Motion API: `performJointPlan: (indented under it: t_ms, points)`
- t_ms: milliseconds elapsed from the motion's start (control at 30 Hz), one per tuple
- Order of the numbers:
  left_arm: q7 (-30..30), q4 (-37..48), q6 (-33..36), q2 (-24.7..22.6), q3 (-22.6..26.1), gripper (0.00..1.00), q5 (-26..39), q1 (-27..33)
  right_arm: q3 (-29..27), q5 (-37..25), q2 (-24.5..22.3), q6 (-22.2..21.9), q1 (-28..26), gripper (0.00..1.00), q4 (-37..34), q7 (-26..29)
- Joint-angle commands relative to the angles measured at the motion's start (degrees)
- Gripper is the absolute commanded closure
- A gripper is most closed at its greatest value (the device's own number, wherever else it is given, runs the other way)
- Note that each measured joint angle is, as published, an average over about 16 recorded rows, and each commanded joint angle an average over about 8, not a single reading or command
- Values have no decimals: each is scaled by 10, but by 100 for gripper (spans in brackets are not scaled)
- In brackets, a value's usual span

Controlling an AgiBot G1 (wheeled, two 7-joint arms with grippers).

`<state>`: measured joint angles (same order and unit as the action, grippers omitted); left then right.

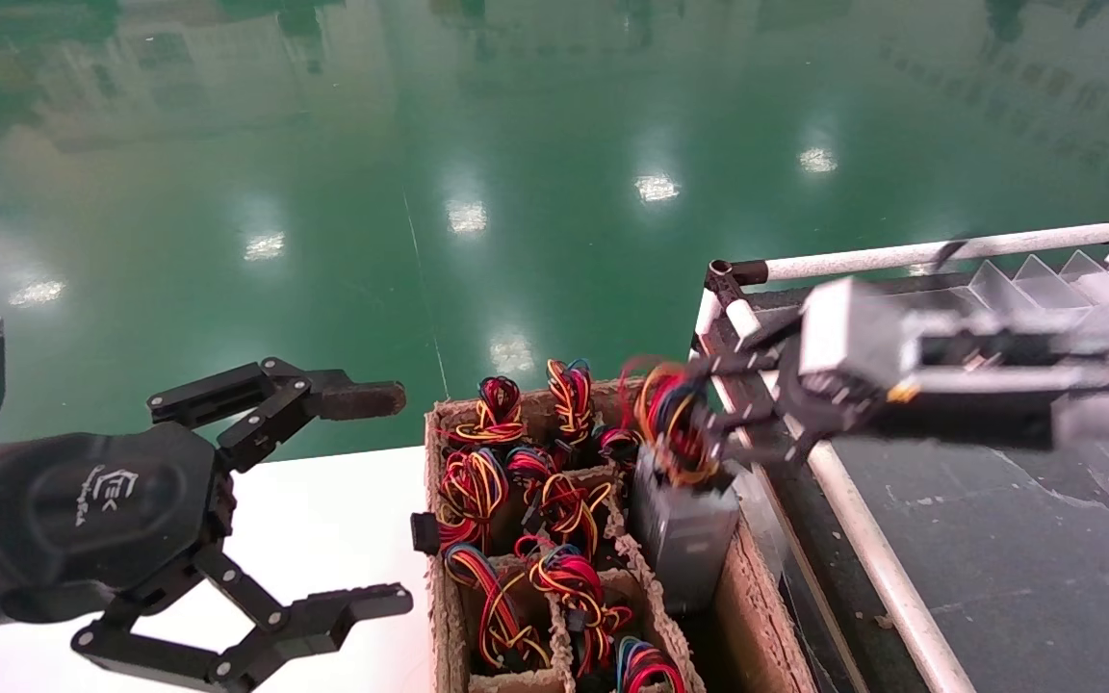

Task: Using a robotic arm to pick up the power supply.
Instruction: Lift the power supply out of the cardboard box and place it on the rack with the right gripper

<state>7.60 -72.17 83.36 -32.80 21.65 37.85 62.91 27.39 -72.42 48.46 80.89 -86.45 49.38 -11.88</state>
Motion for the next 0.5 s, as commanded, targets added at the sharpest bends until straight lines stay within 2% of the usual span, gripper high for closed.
performJointPlan:
  t_ms: [33, 267, 500]
  points:
    - [0, 0, 0, 0, 0, 0, 0, 0, -11, 15, -11, 3, -5, 100, 12, 11]
    - [0, 0, 0, 0, 0, 0, 0, 0, -44, 51, -45, 8, -42, 100, 6, 28]
    - [0, 0, 0, 0, 0, 0, 0, 0, -56, 41, -55, -17, -74, 100, -42, -1]
